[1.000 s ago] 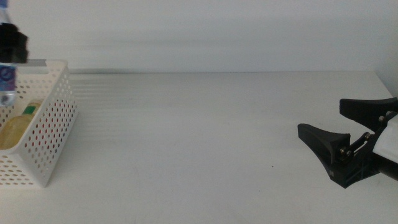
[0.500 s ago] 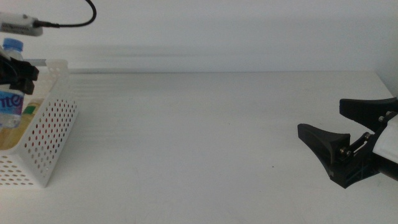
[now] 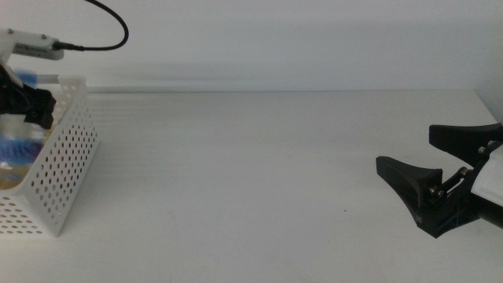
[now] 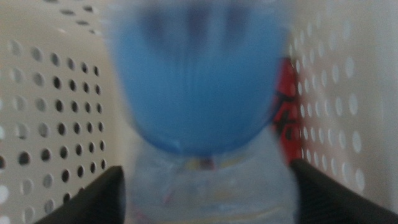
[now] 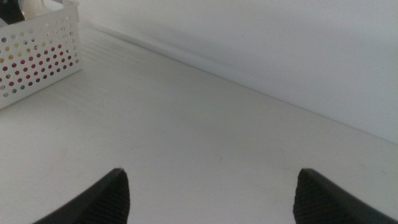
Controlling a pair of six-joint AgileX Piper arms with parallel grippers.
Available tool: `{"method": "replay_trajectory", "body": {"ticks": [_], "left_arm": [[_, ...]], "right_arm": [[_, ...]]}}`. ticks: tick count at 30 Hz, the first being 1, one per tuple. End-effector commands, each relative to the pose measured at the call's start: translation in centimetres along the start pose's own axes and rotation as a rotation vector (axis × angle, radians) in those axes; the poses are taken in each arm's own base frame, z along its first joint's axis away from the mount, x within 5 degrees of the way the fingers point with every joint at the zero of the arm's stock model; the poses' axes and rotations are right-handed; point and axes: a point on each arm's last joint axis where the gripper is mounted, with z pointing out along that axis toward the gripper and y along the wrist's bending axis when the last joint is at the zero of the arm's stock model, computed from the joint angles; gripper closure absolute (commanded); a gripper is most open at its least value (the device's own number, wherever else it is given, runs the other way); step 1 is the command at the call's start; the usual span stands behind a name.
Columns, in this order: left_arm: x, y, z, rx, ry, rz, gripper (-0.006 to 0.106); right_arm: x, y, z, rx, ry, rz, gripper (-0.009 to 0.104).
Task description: Use arms to grab the bottles and put them into the dustbin to the left of the table.
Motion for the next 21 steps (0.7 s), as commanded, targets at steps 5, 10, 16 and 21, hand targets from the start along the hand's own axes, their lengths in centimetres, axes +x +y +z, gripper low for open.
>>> {"method": "replay_trajectory", "body": {"ticks": [5, 10, 16, 21], "left_arm": [[-1.7, -0.1, -3.9, 0.019, -0.158, -0.060, 0.010], [-1.3, -0.4, -5.6, 0.040, -0.145, -0.066, 0.010], [-0.3, -0.8, -10.9, 0.023, -0.192, -0.051, 0.010], [1.9, -1.4, -15.6, -0.013, -0.307, -0.052, 0.010]], "right_arm": [[-1.6, 0.0, -0.3, -0.002, -0.112, -0.013, 0.023], [-1.6, 0.0, -0.3, -0.002, -0.112, -0.013, 0.023], [-1.6, 0.0, -0.3, -0.002, -0.112, -0.013, 0.023], [-1.6, 0.0, -0.3, -0.002, -0.112, -0.013, 0.023]]}}
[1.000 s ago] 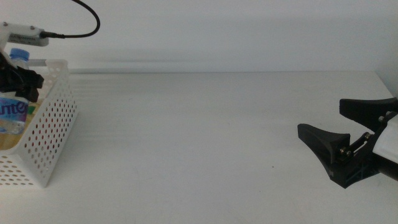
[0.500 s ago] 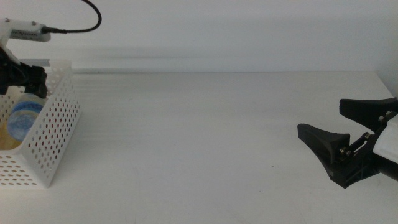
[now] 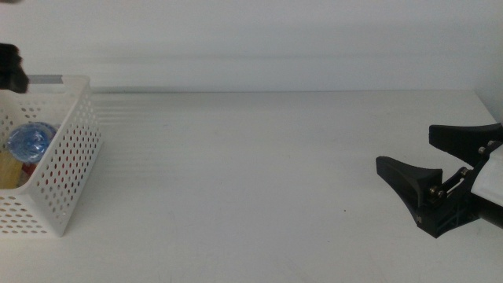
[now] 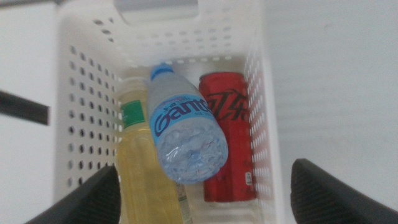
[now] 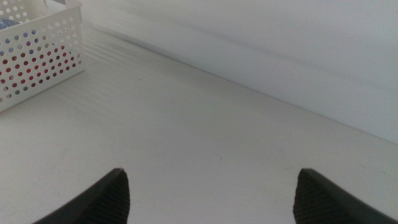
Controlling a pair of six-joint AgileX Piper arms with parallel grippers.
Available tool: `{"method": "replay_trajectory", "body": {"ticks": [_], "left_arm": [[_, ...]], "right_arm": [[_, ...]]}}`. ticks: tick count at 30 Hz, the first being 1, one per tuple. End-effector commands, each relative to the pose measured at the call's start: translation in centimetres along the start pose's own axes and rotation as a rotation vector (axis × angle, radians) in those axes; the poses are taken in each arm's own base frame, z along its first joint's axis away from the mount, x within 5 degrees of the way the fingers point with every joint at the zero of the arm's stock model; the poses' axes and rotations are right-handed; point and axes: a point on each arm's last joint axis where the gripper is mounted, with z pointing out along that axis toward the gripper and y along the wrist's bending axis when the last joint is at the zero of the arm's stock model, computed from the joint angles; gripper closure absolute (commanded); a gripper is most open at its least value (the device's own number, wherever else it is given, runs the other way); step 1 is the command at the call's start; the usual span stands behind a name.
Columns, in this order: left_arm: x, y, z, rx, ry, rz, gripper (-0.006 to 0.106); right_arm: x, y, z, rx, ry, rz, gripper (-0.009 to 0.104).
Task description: Use arms to grab the bottles and put them into the dustbin to the left of the table.
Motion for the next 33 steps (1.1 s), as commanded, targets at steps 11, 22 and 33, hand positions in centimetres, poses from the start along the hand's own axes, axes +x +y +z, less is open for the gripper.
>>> {"method": "replay_trajectory", "body": {"ticks": [11, 22, 33], "left_arm": [[8.3, -3.8, -10.2, 0.029, -0.350, -0.241, 0.010], [13.3, -8.7, -10.9, 0.186, -0.575, -0.103, 0.010], [13.0, -9.9, -11.4, 0.249, -0.632, -0.054, 0.010]], "right_arm": [[-1.6, 0.0, -0.3, -0.002, -0.111, -0.014, 0.023], [-1.6, 0.0, -0.3, -0.002, -0.111, -0.014, 0.023], [-1.6, 0.0, -0.3, -0.002, -0.111, -0.014, 0.023]]}}
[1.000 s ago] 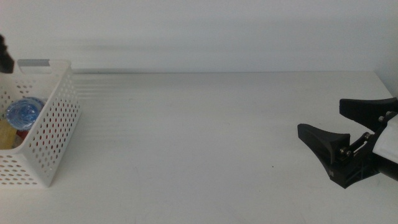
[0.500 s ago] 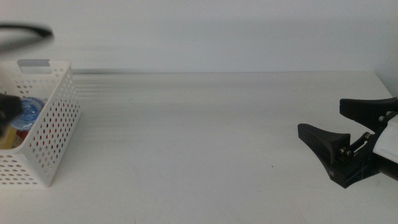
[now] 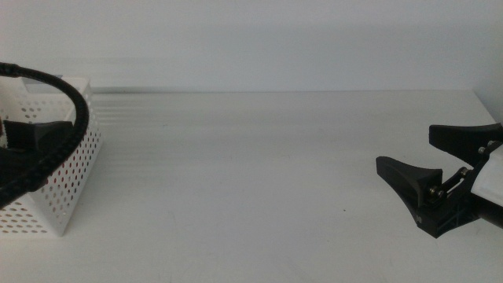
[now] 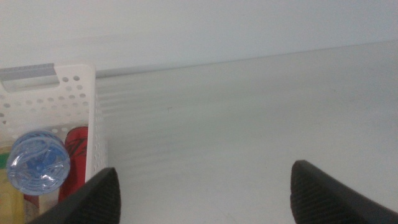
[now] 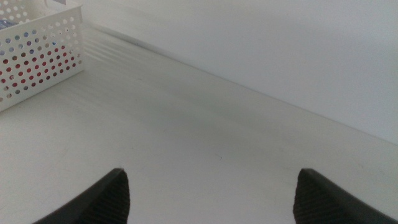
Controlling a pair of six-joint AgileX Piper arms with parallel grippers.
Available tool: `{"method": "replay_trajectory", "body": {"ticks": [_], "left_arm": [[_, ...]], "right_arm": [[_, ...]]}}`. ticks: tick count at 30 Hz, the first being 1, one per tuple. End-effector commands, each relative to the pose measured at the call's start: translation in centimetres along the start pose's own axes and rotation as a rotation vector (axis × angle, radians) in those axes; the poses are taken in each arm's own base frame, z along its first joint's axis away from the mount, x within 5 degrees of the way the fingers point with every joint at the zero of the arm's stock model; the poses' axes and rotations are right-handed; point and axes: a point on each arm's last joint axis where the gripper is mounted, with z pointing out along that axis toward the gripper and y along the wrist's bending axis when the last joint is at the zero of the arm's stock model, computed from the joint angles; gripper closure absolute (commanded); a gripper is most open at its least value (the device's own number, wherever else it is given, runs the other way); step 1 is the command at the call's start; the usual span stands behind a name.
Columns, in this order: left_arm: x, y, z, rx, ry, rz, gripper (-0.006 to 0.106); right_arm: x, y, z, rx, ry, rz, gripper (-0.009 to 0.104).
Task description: Use arms to grab the bottles and put them into the dustbin to the left of the table.
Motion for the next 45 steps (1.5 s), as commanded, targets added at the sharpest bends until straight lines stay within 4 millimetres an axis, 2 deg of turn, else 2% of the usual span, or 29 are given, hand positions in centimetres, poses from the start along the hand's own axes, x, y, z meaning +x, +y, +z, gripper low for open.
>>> {"method": "replay_trajectory", "body": {"ticks": [1, 6, 11, 14, 18, 21, 27, 30, 37, 42, 45], "left_arm": [[-1.5, -0.1, -0.5, 0.005, -0.106, -0.020, 0.010], [-1.5, -0.1, -0.5, 0.005, -0.106, -0.020, 0.010], [-1.2, -0.1, -0.3, 0.004, -0.100, -0.021, 0.010], [-0.4, -0.1, -0.4, 0.002, -0.107, -0.022, 0.010], [2.4, 0.1, -1.3, -0.006, -0.150, -0.024, 0.010], [4.8, 0.1, -1.9, -0.009, -0.172, -0.024, 0.010], [9.9, 0.6, -2.5, -0.047, -0.189, -0.035, 0.010], [12.2, 0.9, -2.8, -0.096, -0.209, -0.050, 0.010], [16.3, 1.1, -2.6, -0.134, -0.243, -0.058, 0.010], [18.8, 1.2, -1.7, -0.136, -0.215, -0.061, 0.010], [19.1, 1.2, -1.6, -0.133, -0.184, -0.062, 0.010]], "right_arm": [[-1.6, 0.0, -0.3, -0.002, -0.111, -0.014, 0.023], [-1.6, 0.0, -0.3, -0.002, -0.111, -0.014, 0.023], [-1.9, -0.1, -1.8, 0.008, -0.162, -0.011, 0.023], [-1.7, -1.0, -3.3, 0.066, -0.202, -0.001, 0.023], [-0.3, -2.8, -6.0, 0.234, -0.258, 0.021, 0.023], [1.5, -3.7, -7.9, 0.366, -0.283, 0.032, 0.023], [6.4, -3.5, -9.9, 0.511, -0.304, 0.058, 0.023], [8.7, -3.0, -10.3, 0.534, -0.330, 0.088, 0.023], [12.1, -2.3, -10.3, 0.536, -0.355, 0.082, 0.023], [12.3, -2.1, -10.6, 0.536, -0.349, 0.083, 0.023], [12.3, -2.1, -10.6, 0.536, -0.349, 0.083, 0.023]]}}
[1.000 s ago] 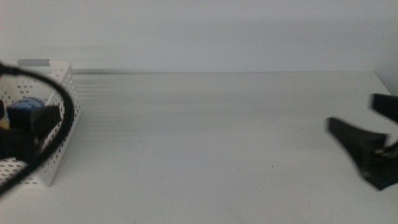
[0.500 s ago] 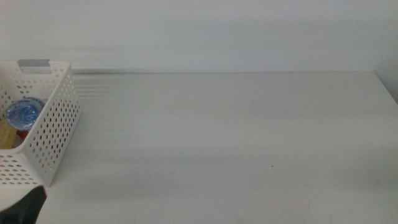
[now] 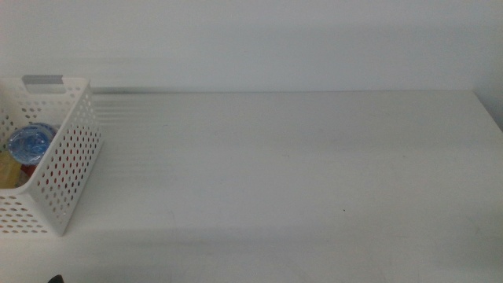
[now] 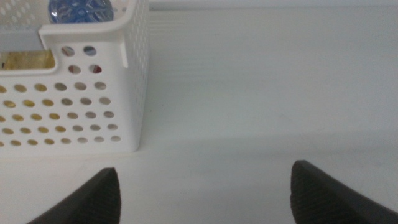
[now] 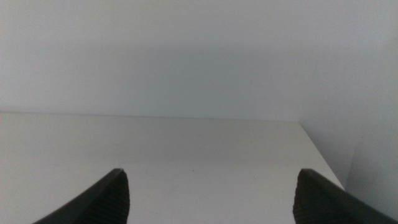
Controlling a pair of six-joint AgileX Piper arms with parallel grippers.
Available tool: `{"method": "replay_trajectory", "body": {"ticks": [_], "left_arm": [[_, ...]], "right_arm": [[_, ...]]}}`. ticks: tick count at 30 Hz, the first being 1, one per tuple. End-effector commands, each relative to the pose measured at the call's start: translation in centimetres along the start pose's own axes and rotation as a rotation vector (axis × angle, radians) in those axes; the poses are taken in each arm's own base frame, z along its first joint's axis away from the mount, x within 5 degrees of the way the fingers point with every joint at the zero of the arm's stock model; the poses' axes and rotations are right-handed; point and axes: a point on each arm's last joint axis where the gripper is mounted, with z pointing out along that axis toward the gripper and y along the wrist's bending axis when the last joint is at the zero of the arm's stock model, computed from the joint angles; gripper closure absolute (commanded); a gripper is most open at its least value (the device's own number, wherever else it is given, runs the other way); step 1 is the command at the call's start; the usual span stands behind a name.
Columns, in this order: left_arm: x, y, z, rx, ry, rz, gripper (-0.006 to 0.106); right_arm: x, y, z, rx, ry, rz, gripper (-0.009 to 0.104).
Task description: Use arms to grab the bottles and put them into the dustbin to the left of the table.
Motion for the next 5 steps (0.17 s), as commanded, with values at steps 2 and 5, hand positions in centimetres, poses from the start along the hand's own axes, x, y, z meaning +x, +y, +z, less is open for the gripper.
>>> {"method": "replay_trajectory", "body": {"ticks": [2, 5], "left_arm": [[-0.45, 0.03, -0.05, -0.002, -0.074, -0.023, 0.010], [-0.45, 0.04, -0.05, -0.002, -0.074, -0.022, 0.010]], "right_arm": [[-1.01, -0.03, -0.29, 0.006, -0.104, -0.009, 0.023], [-1.01, -0.03, -0.29, 0.006, -0.104, -0.009, 0.023]]}}
